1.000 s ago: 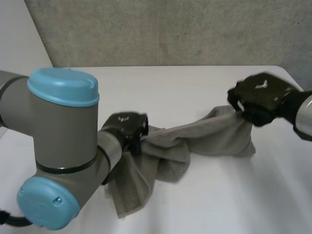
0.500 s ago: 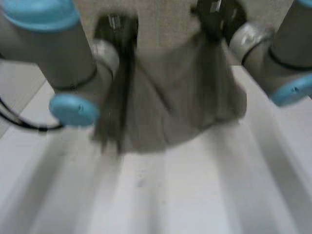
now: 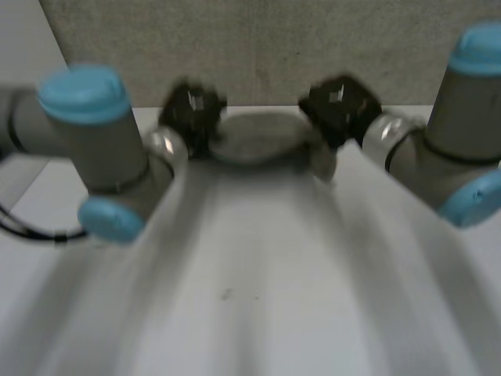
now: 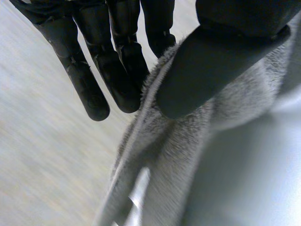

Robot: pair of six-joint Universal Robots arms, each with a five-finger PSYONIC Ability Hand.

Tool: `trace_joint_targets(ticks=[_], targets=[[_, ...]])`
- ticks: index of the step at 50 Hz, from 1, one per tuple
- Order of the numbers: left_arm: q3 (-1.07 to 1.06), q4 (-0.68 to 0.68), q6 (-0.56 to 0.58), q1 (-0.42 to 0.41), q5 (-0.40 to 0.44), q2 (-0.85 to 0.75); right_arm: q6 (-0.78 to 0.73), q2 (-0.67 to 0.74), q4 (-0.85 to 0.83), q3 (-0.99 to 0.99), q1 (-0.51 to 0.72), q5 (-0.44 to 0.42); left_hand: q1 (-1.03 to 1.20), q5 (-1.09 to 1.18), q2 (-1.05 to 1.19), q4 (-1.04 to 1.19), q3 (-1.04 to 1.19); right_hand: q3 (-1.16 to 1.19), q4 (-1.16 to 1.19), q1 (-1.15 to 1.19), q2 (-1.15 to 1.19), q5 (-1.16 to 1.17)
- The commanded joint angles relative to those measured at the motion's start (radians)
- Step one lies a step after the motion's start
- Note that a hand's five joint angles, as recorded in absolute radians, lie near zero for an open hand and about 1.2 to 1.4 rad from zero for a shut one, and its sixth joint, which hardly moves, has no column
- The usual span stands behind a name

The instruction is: Fold the towel.

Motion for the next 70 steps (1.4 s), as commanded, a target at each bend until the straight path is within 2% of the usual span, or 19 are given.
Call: trace_joint_targets(ticks=[1,8,13,18,26,31,36,40,42,44,45,46,48,50,53,55,64,69,70], targets=[[-0.383,0.03,0.049,-0.054,0.006,-0.039,-0.13,-0.009,-0.051,0.341,-0.007,-0.015,0.201,0.187,0.178,0.178,0.179,0.06,0.059,0.075,0.073,0.057],[-0.402,0.031,0.074,-0.08,-0.006,0.025,-0.134,-0.07,-0.057,0.419,-0.009,-0.007,0.201,0.187,0.178,0.178,0.179,0.06,0.059,0.075,0.073,0.057],[-0.407,0.033,0.073,-0.09,-0.005,0.082,-0.131,-0.173,-0.057,0.507,-0.036,-0.01,0.201,0.187,0.178,0.178,0.179,0.06,0.059,0.075,0.073,0.057],[-0.422,0.025,0.074,-0.137,-0.008,0.136,-0.131,-0.273,-0.059,0.596,-0.058,-0.02,0.201,0.187,0.178,0.178,0.179,0.06,0.059,0.075,0.073,0.057],[-0.522,-0.065,0.08,-0.2,-0.009,0.174,-0.151,-0.388,-0.049,0.678,-0.124,-0.023,0.201,0.187,0.178,0.178,0.179,0.06,0.059,0.075,0.073,0.057],[-0.574,-0.157,0.071,-0.263,-0.012,0.196,-0.243,-0.455,-0.013,0.735,-0.191,-0.021,0.201,0.187,0.178,0.178,0.179,0.06,0.059,0.075,0.073,0.057],[-0.582,-0.182,0.036,-0.319,-0.014,0.197,-0.333,-0.46,0.036,0.76,-0.197,-0.006,0.201,0.187,0.178,0.178,0.179,0.06,0.059,0.075,0.073,0.057],[-0.574,-0.179,0.017,-0.34,-0.018,0.193,-0.348,-0.458,0.044,0.767,-0.199,-0.015,0.201,0.187,0.178,0.178,0.179,0.06,0.059,0.075,0.073,0.057],[-0.566,-0.177,0.016,-0.341,-0.025,0.188,-0.344,-0.455,0.043,0.767,-0.199,-0.02,0.133,0.12,0.111,0.111,0.112,0.06,0.059,0.075,0.073,0.057],[-0.536,-0.176,0.014,-0.34,-0.04,0.18,-0.341,-0.438,0.035,0.764,-0.203,-0.02,-0.746,-0.76,-0.768,-0.768,-0.767,0.06,0.059,0.075,0.073,0.057],[-0.536,-0.176,0.014,-0.34,-0.04,0.18,-0.341,-0.438,0.035,0.764,-0.203,-0.02,-0.75,-0.764,-0.772,-0.773,-0.772,0.06,0.059,0.075,0.073,0.057],[-0.513,-0.174,0.013,-0.329,-0.048,0.177,-0.341,-0.423,0.024,0.763,-0.206,-0.018,-1.021,-1.035,-1.043,-1.044,-1.042,0.06,0.059,0.075,0.073,0.057],[-0.493,-0.174,0.011,-0.321,-0.051,0.174,-0.341,-0.403,0.007,0.761,-0.21,-0.015,-1.02,-1.034,-1.043,-1.043,-1.042,0.06,0.059,0.075,0.073,0.057],[-0.474,-0.17,0.007,-0.26,-0.049,0.176,-0.34,-0.38,-0.035,0.763,-0.219,-0.009,-1.02,-1.034,-1.043,-1.043,-1.042,0.06,0.059,0.075,0.073,0.057],[-0.474,-0.164,0.005,-0.226,-0.046,0.182,-0.335,-0.374,-0.06,0.766,-0.222,-0.007,-1.02,-1.034,-1.043,-1.043,-1.042,0.06,0.059,0.075,0.073,0.057],[-0.477,-0.148,0.002,-0.176,-0.045,0.185,-0.306,-0.356,-0.112,0.769,-0.229,-0.006,-1.017,-1.031,-1.04,-1.04,-1.039,0.06,0.059,0.075,0.073,0.057],[-0.531,-0.135,0.005,-0.073,-0.037,0.179,-0.209,-0.325,-0.169,0.757,-0.263,-0.017,-0.994,-1.008,-1.016,-1.016,-1.015,0.06,0.059,0.075,0.073,0.057],[-0.583,-0.102,0.008,0.031,-0.016,0.18,-0.173,-0.282,-0.186,0.749,-0.292,-0.02,-0.921,-0.935,-0.943,-0.943,-0.942,0.06,0.059,0.075,0.073,0.057],[-0.583,-0.102,0.008,0.032,-0.015,0.18,-0.173,-0.282,-0.186,0.749,-0.292,-0.02,-0.921,-0.934,-0.943,-0.943,-0.942,0.06,0.059,0.075,0.073,0.057]])
